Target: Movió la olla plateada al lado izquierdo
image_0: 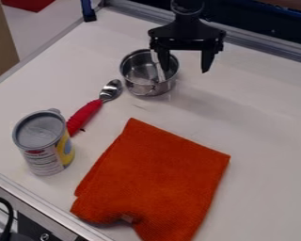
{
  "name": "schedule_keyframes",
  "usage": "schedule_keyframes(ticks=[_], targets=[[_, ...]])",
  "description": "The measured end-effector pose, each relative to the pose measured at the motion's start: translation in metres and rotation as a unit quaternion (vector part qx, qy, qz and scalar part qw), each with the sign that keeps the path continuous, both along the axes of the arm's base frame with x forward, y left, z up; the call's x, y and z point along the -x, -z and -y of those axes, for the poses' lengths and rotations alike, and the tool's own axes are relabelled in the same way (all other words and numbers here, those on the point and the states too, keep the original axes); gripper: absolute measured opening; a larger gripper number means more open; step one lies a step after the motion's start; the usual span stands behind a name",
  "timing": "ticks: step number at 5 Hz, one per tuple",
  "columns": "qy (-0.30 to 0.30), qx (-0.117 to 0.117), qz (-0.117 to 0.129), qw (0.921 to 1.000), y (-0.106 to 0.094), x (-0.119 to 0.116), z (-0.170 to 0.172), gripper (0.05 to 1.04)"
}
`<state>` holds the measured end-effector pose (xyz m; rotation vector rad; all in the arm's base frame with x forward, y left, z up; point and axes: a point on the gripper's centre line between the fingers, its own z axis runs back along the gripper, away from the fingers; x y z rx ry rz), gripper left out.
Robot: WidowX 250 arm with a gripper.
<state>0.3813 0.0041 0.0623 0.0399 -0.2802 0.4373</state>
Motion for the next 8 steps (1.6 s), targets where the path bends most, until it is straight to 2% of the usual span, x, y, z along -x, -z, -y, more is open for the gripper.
schedule_keyframes(ticks=[1,2,3,4,5,6,7,8], targets=[[-0.028,-0.022,0.008,0.9993,0.009,-0.016,-0.005,0.999],[-0.036,-0.043,0.004,0.9984,0.018,-0.024,-0.009,0.999],[-0.043,-0.042,-0.004,0.9982,0.022,-0.025,-0.01,0.999],[-0.057,-0.016,-0.008,0.9982,0.024,-0.025,-0.008,0.999],[-0.071,0.011,-0.014,0.9973,0.036,-0.029,-0.009,0.999],[-0.084,0.013,-0.012,0.9963,0.04,-0.035,-0.014,0.999],[-0.095,0.005,-0.026,0.9951,0.046,-0.036,-0.018,0.999],[-0.105,-0.003,-0.031,0.9939,0.05,-0.04,-0.022,0.951]])
